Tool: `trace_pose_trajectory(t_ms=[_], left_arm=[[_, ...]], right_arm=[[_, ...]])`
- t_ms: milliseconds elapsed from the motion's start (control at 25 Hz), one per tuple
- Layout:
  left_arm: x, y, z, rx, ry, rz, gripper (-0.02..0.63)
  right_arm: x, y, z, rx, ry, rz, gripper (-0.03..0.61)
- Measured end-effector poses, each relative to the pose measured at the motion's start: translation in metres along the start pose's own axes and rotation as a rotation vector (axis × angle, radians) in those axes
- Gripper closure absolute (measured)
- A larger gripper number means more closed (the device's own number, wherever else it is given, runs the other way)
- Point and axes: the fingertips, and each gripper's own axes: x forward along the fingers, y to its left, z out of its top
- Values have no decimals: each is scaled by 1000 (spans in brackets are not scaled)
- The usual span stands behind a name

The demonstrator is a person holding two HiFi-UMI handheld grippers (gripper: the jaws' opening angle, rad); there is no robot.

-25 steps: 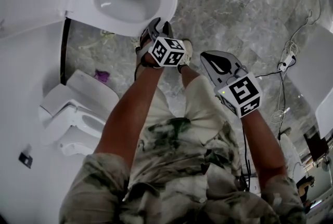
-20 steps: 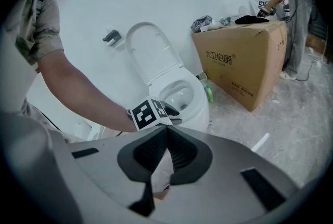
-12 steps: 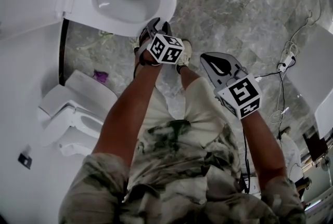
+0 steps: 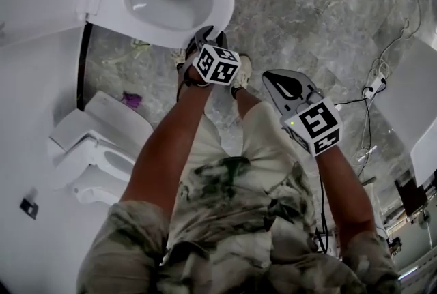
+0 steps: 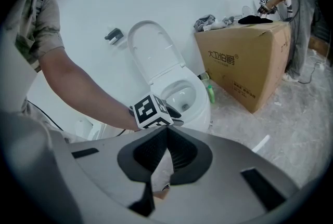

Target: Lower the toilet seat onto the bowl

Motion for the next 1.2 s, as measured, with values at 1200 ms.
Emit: trace_pose_trajectory(t_ms=[1200], left_arm=[[-314,9,54,-504,-430,-115,526]], right_arm=[[-73,116,115,-271,-78,67,555]])
